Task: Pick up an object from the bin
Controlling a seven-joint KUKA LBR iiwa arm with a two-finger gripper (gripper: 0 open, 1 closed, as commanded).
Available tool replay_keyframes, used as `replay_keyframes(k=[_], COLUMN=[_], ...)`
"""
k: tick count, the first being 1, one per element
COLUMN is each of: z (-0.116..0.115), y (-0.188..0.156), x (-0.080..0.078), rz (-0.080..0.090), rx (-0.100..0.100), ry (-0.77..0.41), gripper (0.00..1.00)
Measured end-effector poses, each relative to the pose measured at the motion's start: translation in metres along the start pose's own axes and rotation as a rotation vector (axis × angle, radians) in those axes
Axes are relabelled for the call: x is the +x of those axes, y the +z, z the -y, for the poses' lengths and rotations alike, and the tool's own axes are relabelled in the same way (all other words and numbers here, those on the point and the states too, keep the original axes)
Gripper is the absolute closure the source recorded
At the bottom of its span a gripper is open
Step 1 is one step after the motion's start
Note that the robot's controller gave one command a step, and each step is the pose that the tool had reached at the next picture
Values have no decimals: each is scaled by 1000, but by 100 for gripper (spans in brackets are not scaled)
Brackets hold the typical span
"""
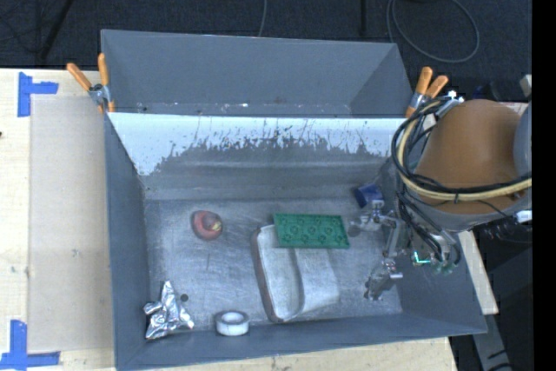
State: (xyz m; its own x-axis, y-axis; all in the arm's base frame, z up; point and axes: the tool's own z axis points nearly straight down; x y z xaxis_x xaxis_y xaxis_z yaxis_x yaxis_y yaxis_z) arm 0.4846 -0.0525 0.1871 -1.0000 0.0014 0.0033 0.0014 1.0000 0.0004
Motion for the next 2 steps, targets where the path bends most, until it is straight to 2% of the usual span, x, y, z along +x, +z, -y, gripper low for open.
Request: replay_keyframes(k=[1,2], z=[-73,-55], y=[59,87], x=[-62,-74], rz=[4,7], rx=[-3,-6], ry=[55,-66], gripper=[0,0])
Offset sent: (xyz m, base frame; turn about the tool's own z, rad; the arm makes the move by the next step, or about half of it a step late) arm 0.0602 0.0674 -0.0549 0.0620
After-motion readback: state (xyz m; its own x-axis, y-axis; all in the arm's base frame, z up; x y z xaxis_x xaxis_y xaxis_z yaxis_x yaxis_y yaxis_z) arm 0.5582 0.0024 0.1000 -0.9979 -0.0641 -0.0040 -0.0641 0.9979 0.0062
